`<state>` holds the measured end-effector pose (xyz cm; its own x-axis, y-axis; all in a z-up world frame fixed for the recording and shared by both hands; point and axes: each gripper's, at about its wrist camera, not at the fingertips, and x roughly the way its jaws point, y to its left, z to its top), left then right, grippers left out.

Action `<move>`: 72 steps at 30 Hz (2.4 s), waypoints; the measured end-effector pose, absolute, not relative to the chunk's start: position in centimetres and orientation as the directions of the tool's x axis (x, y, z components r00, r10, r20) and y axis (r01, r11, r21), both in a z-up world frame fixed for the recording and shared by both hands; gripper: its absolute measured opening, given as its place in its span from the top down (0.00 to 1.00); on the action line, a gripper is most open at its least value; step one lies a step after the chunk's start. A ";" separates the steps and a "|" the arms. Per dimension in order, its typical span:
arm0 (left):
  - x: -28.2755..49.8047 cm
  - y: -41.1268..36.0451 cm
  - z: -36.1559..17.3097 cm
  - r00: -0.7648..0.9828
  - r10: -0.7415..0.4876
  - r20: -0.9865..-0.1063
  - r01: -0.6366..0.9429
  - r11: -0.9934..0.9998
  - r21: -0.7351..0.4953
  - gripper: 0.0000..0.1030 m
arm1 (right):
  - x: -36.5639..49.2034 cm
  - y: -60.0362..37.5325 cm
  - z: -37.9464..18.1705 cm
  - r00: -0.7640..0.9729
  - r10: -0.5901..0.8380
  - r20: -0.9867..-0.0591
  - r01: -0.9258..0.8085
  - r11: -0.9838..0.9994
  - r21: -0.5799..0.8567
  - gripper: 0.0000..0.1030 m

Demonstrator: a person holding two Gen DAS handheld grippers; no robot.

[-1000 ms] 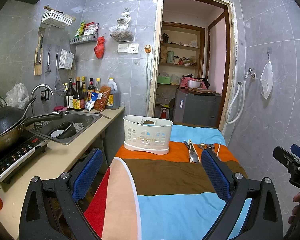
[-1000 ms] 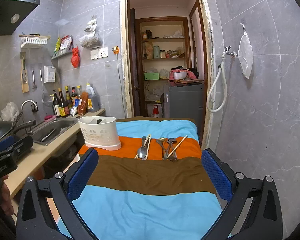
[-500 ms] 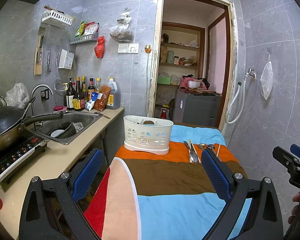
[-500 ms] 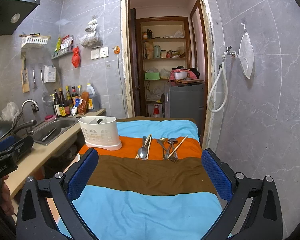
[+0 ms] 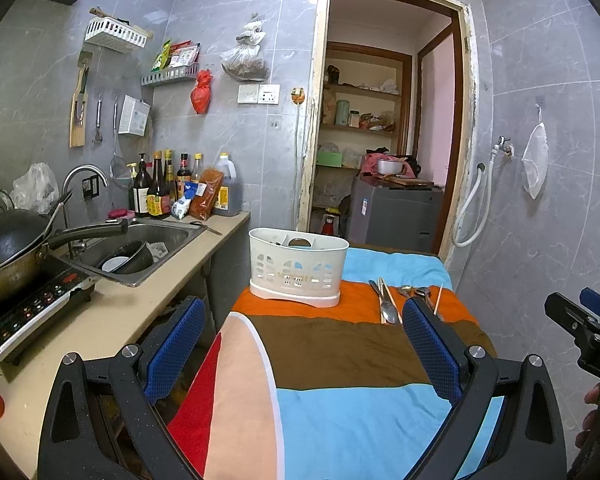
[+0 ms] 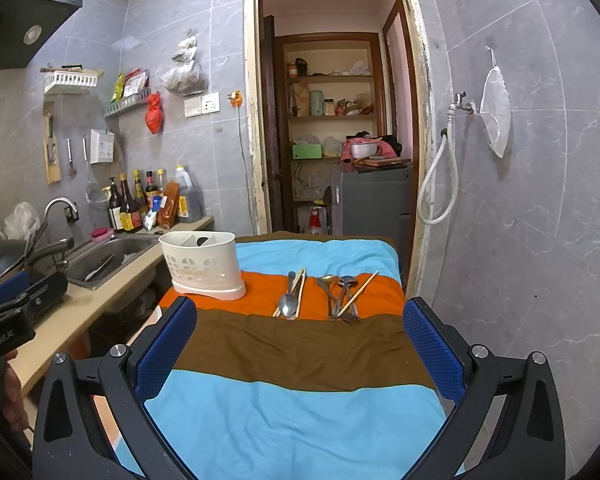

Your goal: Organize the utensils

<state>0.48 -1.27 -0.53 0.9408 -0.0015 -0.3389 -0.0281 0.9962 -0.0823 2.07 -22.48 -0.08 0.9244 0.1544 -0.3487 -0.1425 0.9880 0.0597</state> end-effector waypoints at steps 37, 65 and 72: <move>6.9 -0.3 1.3 0.939 -0.009 -0.343 -0.011 0.998 -0.057 0.06 | 6.3 -23.1 2.0 0.918 0.015 -0.396 -0.020 1.000 -0.007 0.00; 30.0 -11.7 -6.6 0.859 -0.113 -0.499 0.130 0.992 -0.002 0.06 | 28.1 -32.0 -5.2 0.889 0.032 -0.457 -0.050 0.998 -0.027 0.00; 34.8 -13.0 -10.6 0.812 -0.093 -0.576 0.126 0.992 0.017 0.07 | 32.4 -33.6 -8.9 0.846 0.042 -0.531 -0.057 0.998 -0.012 0.00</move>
<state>34.83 -13.05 -10.62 0.8124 -0.0935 -0.5756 0.1261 0.9919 0.0169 32.43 -33.59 -8.91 0.8461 0.0418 -0.5314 -0.0567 0.9983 -0.0117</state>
